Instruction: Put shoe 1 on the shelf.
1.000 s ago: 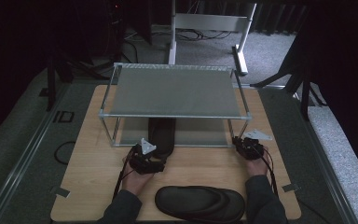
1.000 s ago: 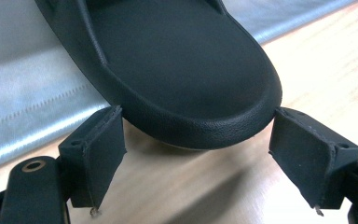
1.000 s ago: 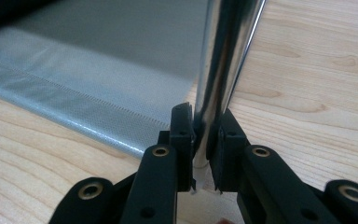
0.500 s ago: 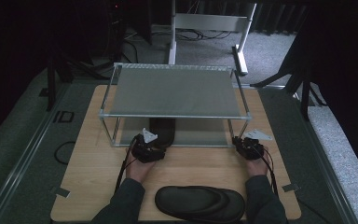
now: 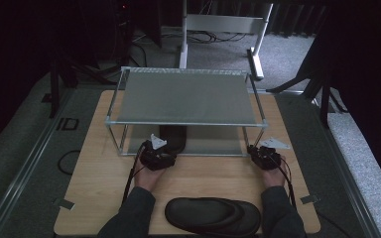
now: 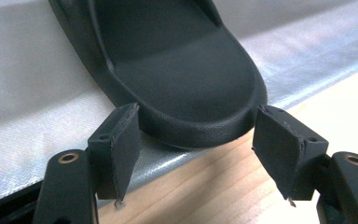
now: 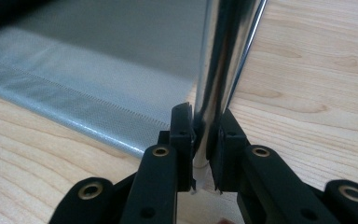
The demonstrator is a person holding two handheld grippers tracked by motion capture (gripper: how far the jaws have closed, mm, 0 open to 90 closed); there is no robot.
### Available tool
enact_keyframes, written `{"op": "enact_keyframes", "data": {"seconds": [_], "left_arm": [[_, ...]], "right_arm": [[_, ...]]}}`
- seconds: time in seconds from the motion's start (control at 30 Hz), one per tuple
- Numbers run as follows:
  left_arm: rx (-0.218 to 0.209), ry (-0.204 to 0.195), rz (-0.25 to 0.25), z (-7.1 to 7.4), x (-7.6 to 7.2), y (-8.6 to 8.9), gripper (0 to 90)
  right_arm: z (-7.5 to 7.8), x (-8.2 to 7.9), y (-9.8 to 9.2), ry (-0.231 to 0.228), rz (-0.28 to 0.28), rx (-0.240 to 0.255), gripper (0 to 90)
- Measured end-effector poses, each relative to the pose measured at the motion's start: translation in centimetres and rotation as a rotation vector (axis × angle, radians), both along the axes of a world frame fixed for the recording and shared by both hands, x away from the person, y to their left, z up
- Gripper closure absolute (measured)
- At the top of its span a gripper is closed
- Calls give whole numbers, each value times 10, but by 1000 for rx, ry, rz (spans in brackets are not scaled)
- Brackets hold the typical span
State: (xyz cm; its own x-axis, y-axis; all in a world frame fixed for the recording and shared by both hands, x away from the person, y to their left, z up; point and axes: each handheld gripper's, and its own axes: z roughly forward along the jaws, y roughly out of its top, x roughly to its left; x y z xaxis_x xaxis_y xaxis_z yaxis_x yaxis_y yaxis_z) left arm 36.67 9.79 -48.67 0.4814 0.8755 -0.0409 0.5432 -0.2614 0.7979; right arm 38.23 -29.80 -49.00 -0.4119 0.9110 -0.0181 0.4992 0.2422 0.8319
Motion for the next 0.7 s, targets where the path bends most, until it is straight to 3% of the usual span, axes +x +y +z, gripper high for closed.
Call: {"op": "enact_keyframes", "data": {"seconds": [0.3, 0.43, 0.7], "left_arm": [[10, -1, 10, 1, -17, 25, 328], [-29, 27, 42, -6, -25, 38, 327], [-15, 51, 55, -14, -31, 42, 328]], "right_arm": [[0, 0, 0, 1, -1, 1, 807], [0, 0, 0, 1, 0, -1, 805], [1, -2, -1, 3, 9, 2, 751]]}}
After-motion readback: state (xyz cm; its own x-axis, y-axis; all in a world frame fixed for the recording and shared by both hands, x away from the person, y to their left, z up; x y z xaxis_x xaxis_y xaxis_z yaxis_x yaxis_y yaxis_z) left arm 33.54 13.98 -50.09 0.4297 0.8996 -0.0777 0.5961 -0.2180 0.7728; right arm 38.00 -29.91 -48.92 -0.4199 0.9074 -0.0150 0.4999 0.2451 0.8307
